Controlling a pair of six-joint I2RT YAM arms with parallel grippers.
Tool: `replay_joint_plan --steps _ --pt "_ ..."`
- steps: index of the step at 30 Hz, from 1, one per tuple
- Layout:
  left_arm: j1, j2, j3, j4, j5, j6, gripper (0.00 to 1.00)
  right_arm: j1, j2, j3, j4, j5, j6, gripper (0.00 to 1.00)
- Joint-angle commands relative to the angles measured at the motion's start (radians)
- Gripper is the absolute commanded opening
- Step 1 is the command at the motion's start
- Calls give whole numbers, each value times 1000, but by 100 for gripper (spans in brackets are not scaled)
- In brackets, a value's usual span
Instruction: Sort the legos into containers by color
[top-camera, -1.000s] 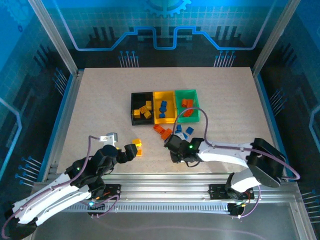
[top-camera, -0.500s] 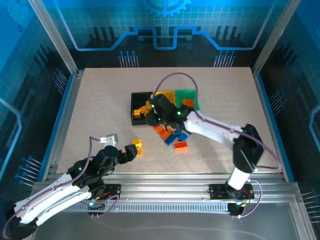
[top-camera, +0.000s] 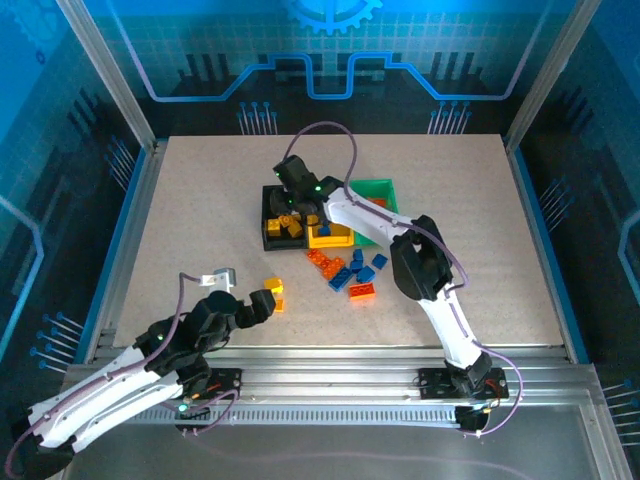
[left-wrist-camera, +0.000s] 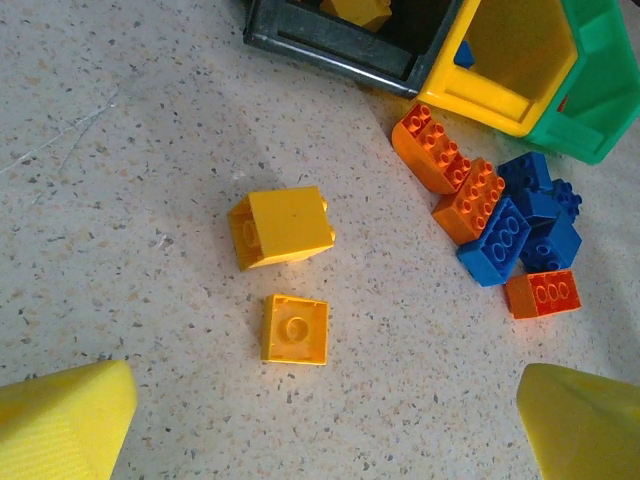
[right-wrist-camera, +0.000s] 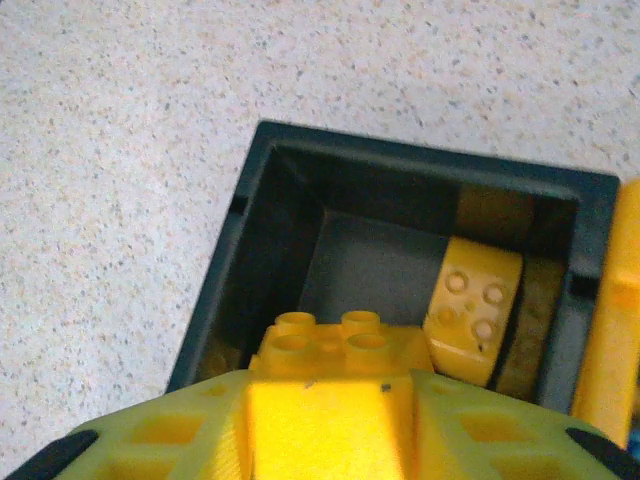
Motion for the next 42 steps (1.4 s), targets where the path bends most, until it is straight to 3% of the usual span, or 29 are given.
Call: replay_joint_plan --steps 1,3,6,11,18,21,33,38,42 --pt "6 25 23 10 13 9 99 -24 25 89 -26 -23 18 52" --pt "7 41 30 15 18 17 99 -29 25 116 -32 -30 15 64" --pt "8 69 40 28 21 26 99 -27 5 113 -38 -30 5 69" --pt "23 171 94 49 27 57 99 -11 -179 -106 33 -3 6 71" --pt "117 479 215 132 139 148 99 14 -536 -593 175 6 36 71" --pt "139 593 241 181 137 190 97 40 -676 -767 215 12 38 71" --pt "238 931 283 320 145 259 85 100 -1101 -1153 208 125 68 72" --pt "247 1009 279 386 173 273 73 101 -1196 -1213 177 171 74 72" --pt "247 1019 261 399 185 267 56 99 -1237 -1234 154 203 82 73"
